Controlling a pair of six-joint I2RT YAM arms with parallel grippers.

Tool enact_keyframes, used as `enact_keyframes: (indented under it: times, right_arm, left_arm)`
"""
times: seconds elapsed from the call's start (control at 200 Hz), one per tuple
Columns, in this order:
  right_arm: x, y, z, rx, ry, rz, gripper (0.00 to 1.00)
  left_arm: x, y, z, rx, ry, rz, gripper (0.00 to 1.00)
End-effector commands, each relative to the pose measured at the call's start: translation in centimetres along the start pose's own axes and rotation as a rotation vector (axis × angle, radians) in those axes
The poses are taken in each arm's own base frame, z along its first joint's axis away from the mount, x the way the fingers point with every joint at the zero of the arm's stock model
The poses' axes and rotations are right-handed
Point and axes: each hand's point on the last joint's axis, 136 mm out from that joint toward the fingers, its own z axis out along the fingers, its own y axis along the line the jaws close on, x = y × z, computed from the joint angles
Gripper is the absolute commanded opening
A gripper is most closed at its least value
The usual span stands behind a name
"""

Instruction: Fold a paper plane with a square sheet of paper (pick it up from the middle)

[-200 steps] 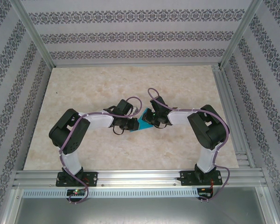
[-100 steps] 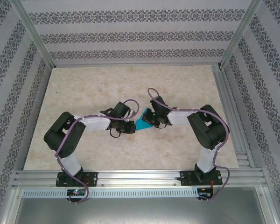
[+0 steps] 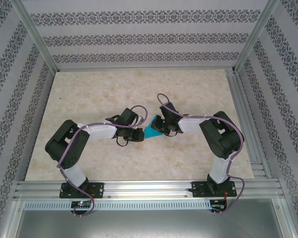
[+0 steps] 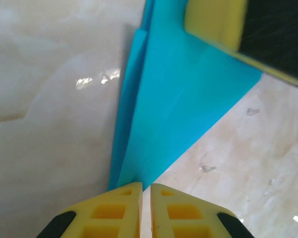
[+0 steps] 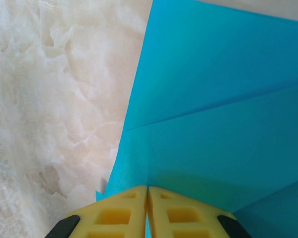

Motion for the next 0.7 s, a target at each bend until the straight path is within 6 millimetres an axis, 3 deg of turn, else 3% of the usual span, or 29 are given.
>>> enact_keyframes:
  times: [0.0, 0.16, 0.36, 0.694]
  right_arm:
    - [2.9, -6.6, 1.4, 0.221, 0.082, 0.061, 0.12]
    - [2.9, -6.7, 1.4, 0.218, 0.082, 0.065, 0.11]
    - [2.9, -6.6, 1.4, 0.216, 0.083, 0.063, 0.12]
    - [2.9, -6.6, 1.3, 0.221, 0.081, 0.063, 0.12]
  left_arm:
    - [-3.1, -2.2, -1.9, 0.069, -0.127, 0.008, 0.14]
    - [-3.9, -1.6, -0.9, 0.047, -0.139, -0.006, 0.14]
    - [-3.4, -0.1, 0.8, -0.005, -0.101, -0.028, 0.13]
    - [0.5, 2.7, 2.1, -0.088, 0.047, -0.064, 0.12]
